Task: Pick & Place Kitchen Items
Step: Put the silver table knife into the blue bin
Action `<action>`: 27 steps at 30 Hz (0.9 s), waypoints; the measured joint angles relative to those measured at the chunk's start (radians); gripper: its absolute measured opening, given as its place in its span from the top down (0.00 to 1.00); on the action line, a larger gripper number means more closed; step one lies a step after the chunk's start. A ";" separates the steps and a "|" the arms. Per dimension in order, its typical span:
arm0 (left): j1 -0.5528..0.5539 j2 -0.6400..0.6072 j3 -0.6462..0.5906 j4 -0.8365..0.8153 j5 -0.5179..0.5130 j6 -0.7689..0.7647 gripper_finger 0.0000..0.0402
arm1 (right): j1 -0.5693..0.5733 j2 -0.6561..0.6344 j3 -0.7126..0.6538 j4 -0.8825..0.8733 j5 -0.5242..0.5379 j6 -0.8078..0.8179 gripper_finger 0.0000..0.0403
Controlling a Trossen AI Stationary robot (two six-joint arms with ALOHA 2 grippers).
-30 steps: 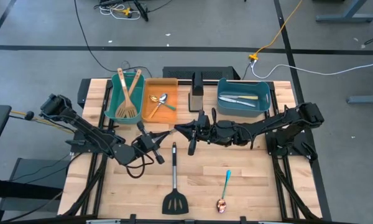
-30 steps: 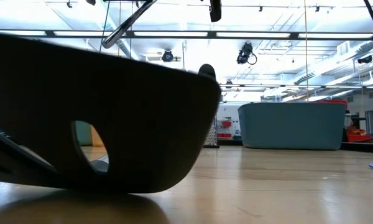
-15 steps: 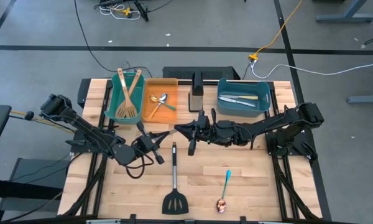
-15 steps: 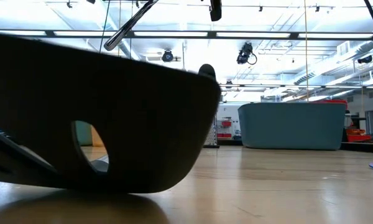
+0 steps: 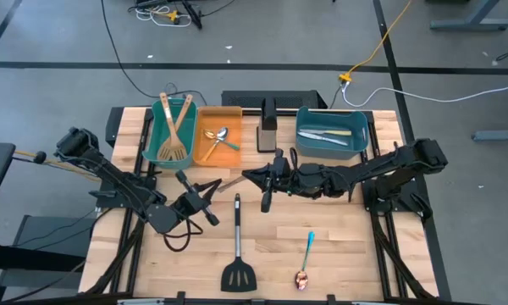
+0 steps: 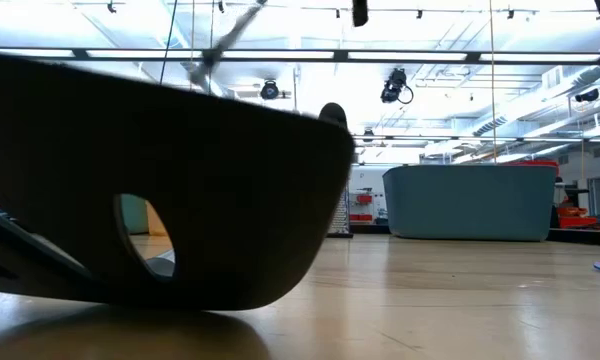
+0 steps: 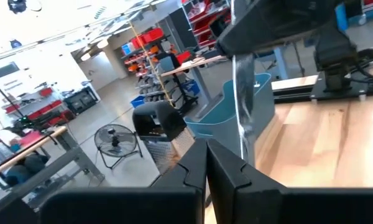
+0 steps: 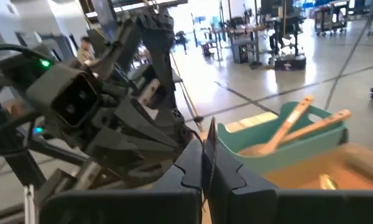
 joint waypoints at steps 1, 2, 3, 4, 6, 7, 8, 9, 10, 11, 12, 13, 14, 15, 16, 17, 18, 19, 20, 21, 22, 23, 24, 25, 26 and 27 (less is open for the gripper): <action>-0.008 0.000 0.000 0.000 -0.001 -0.004 0.97 | 0.001 -0.014 0.000 -0.029 0.013 0.000 0.98; -0.015 0.000 0.000 0.001 -0.001 -0.005 0.97 | 0.001 -0.027 0.000 -0.055 0.024 0.000 0.98; -0.022 0.000 0.000 0.001 0.002 -0.005 0.97 | 0.001 -0.041 0.000 -0.084 0.032 0.002 0.98; -0.030 0.000 0.000 0.000 0.009 -0.005 0.97 | 0.001 -0.055 0.000 -0.115 0.045 0.006 0.98; -0.042 0.000 0.000 0.001 0.042 -0.009 0.97 | 0.003 -0.084 0.000 -0.176 0.073 0.010 0.98; -0.047 0.000 0.000 0.000 0.064 -0.018 0.97 | 0.003 -0.100 0.000 -0.201 0.084 0.011 0.98; -0.052 0.000 0.000 0.000 0.091 -0.027 0.97 | 0.003 -0.117 0.000 -0.226 0.092 0.011 0.98; -0.055 0.000 0.000 0.001 0.118 -0.032 0.97 | 0.004 -0.132 0.000 -0.250 0.103 0.012 0.98; -0.058 0.000 0.000 0.000 0.145 -0.040 0.97 | 0.004 -0.149 0.000 -0.270 0.113 0.015 0.98; -0.060 0.000 0.000 0.000 0.173 -0.051 0.97 | 0.005 -0.167 0.000 -0.297 0.121 0.018 0.98; -0.063 0.000 0.000 0.000 0.200 -0.054 0.97 | 0.005 -0.184 0.000 -0.324 0.131 0.018 0.98; -0.064 0.000 0.000 -0.004 0.231 -0.059 0.97 | 0.005 -0.201 0.000 -0.346 0.134 0.018 0.98; -0.064 0.000 0.000 -0.013 0.263 -0.069 0.97 | 0.005 -0.218 0.000 -0.369 0.143 0.020 0.98; -0.064 0.000 0.000 -0.023 0.296 -0.084 0.97 | 0.005 -0.236 0.000 -0.398 0.162 0.022 0.98; -0.064 0.000 0.000 -0.032 0.330 -0.100 0.97 | 0.005 -0.256 0.000 -0.433 0.180 0.027 0.98; -0.064 0.000 0.000 -0.042 0.360 -0.114 0.97 | 0.005 -0.275 0.000 -0.469 0.199 0.039 0.98; -0.064 0.000 0.000 -0.053 0.386 -0.132 0.97 | 0.005 -0.293 0.000 -0.502 0.219 0.051 0.98; -0.064 0.000 0.000 -0.062 0.411 -0.142 0.97 | 0.005 -0.312 0.000 -0.542 0.242 0.063 0.98; -0.064 0.000 0.000 -0.071 0.431 -0.159 0.97 | 0.005 -0.329 0.000 -0.582 0.268 0.073 0.98; -0.064 0.000 0.000 -0.081 0.451 -0.172 0.97 | 0.005 -0.346 0.000 -0.613 0.290 0.084 0.98; -0.064 0.000 0.000 -0.092 0.469 -0.187 0.97 | 0.004 -0.364 0.000 -0.642 0.304 0.095 0.98; -0.064 0.000 -0.001 -0.100 0.482 -0.202 0.97 | 0.004 -0.381 0.000 -0.672 0.323 0.106 0.98; -0.064 0.000 -0.001 -0.107 0.494 -0.212 0.97 | 0.004 -0.398 0.000 -0.698 0.339 0.114 0.98; -0.064 0.000 -0.001 -0.114 0.503 -0.219 0.97 | 0.003 -0.414 0.000 -0.721 0.351 0.123 0.98; -0.064 0.000 -0.001 -0.121 0.511 -0.232 0.97 | 0.002 -0.429 0.000 -0.742 0.362 0.130 0.98; -0.064 0.000 -0.001 -0.129 0.518 -0.238 0.97 | -0.002 -0.443 0.000 -0.761 0.372 0.137 0.98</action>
